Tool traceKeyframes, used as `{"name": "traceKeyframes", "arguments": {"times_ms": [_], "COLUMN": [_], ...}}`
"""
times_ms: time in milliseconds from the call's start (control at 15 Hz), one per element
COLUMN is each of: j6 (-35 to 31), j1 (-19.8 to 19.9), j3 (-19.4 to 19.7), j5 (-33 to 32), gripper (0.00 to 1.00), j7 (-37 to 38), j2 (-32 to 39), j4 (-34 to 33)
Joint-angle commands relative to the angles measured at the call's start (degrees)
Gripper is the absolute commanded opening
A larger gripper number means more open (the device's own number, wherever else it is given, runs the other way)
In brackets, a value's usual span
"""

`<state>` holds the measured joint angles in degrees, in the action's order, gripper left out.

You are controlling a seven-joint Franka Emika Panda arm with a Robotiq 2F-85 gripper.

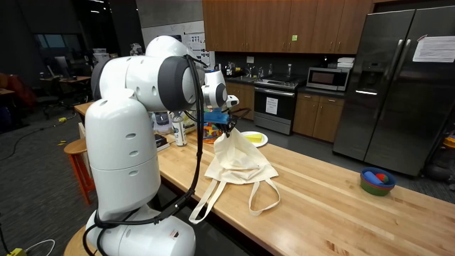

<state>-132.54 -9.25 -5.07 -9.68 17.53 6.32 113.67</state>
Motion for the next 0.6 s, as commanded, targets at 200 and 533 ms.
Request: {"name": "traceKeyframes", "arguments": {"times_ms": [200,533], "j6": [-0.75,-1.22], "j1": [-3.70,-5.96], "j3": [-4.33,-7.44], "j5": [-4.61,-6.45], "gripper": [0.01,0.01], "j7": [1.89,4.75], "j2": [-4.72,-5.32], "j4": [7.43,11.33]}}
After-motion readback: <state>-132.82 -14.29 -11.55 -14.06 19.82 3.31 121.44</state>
